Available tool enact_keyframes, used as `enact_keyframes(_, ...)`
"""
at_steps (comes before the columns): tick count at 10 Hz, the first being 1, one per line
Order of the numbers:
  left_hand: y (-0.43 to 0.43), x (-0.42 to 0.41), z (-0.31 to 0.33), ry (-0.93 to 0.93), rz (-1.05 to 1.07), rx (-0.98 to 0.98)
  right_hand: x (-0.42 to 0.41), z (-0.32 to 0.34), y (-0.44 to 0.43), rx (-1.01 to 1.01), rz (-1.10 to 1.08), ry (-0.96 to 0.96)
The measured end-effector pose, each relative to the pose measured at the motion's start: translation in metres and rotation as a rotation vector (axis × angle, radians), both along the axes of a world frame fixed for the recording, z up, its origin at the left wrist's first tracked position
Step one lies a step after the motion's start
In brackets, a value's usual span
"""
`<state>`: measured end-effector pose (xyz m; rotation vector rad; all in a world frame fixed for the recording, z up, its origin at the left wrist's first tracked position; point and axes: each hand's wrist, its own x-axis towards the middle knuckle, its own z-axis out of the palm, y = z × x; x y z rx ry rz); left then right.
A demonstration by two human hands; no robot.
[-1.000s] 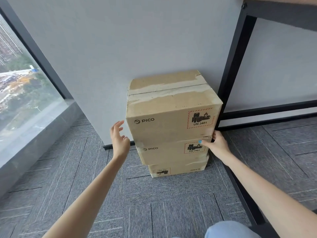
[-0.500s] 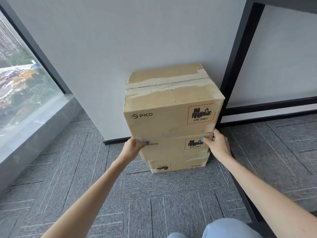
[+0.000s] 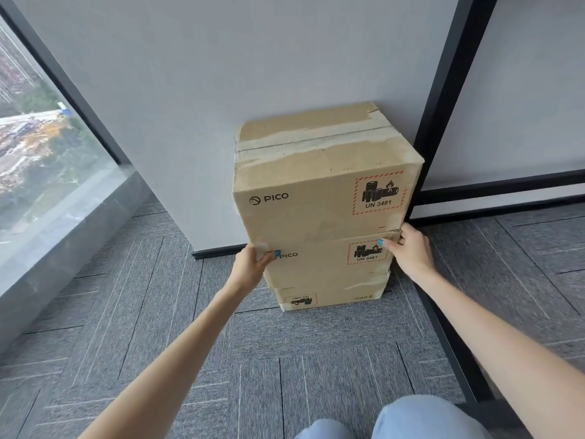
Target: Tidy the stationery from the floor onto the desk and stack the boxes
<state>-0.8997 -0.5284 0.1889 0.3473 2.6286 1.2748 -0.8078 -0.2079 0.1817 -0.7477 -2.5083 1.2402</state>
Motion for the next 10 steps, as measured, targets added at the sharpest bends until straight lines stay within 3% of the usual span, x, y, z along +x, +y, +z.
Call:
enact_keyframes(3,0.003,0.002,-0.011,-0.011,0.018,-0.005,0.004,0.000,0.001,-0.014,-0.006,-0.012)
enact_keyframes(6,-0.010,0.010,-0.011,-0.057,-0.004,-0.140,0.016,0.014,-0.014,0.088,-0.018,-0.153)
enact_keyframes(8,-0.015,0.044,0.024,0.029,0.053,-0.403,0.043,0.043,-0.039,0.235,0.017,-0.275)
enact_keyframes(10,-0.023,0.085,0.093,-0.017,0.062,-0.478,0.073,0.115,-0.088,0.386,0.192,-0.339)
